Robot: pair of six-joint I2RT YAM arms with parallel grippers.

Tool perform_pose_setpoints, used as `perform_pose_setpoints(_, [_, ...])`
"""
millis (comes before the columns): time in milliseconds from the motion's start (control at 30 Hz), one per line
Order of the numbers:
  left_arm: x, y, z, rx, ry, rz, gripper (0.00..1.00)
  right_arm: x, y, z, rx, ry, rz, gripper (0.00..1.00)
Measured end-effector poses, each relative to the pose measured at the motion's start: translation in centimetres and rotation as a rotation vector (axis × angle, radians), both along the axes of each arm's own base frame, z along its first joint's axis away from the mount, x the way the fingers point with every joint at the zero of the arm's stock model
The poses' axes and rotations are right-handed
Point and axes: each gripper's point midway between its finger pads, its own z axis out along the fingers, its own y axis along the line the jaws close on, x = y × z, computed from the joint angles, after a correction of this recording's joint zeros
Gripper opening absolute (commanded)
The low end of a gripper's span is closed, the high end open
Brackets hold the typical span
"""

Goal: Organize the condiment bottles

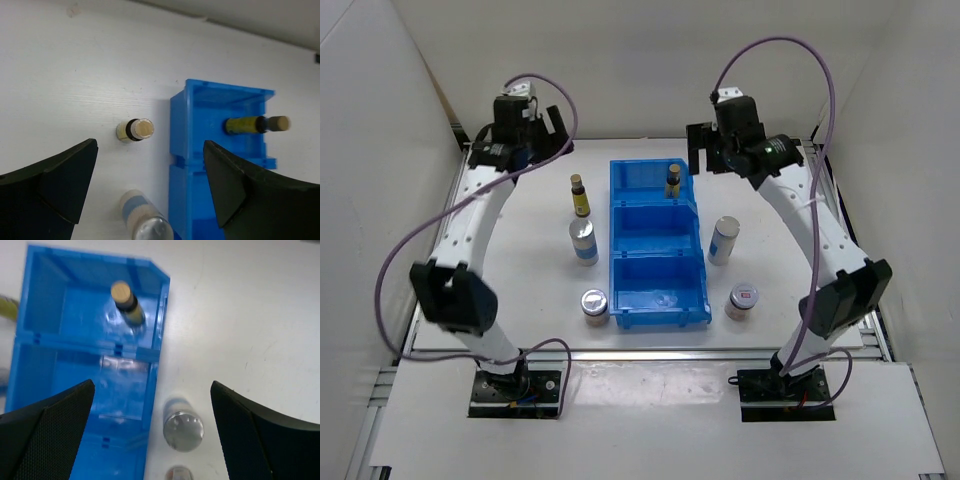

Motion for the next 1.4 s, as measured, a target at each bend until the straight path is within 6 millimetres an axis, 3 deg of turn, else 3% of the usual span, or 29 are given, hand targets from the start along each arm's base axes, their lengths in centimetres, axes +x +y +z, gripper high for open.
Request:
perform_pose_setpoints(100, [3.0,-0.5,-5.8,0.032,0.125,-0.028,0.90,-1.8,-0.6,-2.8,-0.016,0.070,0.000,1.00])
perform_pose_setpoints(233, [5.1,-1.1,-13.3,0.071,0.291,-0.062,0.89,-3.2,-0.8,-6.7,-0.037,0.173,0.005,1.00])
perform_pose_setpoints(367, [4.9,-1.2,-17.5,0.092,0.391,-0.081,0.89,-4.3,-0.8,-8.3,-0.034,0.224,0.014,1.00])
perform_pose_setpoints(500, [4.9,-1.6,-17.7,0.097,0.400,-0.097,0.86,-5.3,-1.0,-8.1,-0.013,0.228,0.017,1.00])
perform_pose_setpoints(633, [5.3,-2.2,-17.4,0.105,0.383,-0.113,0.75,-6.0,-1.2,-7.8,-0.002,0.219,0.020,1.00])
perform_pose_setpoints(833, [5.5,-3.0,-18.8,0.119,0.406,-0.131,0.64,-6.8,-1.6,-8.9,-0.012,0.245,0.017,1.00])
perform_pose_setpoints(1033, [5.4,-3.6,-19.3,0.152,0.409,-0.137,0.44,-7.5,-2.1,-10.2,-0.033,0.281,0.013,1.00])
perform_pose_setpoints(1200, [5.5,-4.2,-18.3,0.176,0.395,-0.147,0.11,-7.6,-2.1,-10.1,-0.032,0.277,0.012,1.00])
perform_pose_setpoints(1300, [5.4,-4.2,-16.9,0.186,0.390,-0.145,0.11,-7.7,-2.2,-9.8,-0.029,0.271,0.013,1.00])
perform_pose_setpoints(1400, [6.0,-4.4,-14.3,0.188,0.349,-0.138,0.11,-7.9,-2.3,-10.1,-0.032,0.277,0.012,1.00])
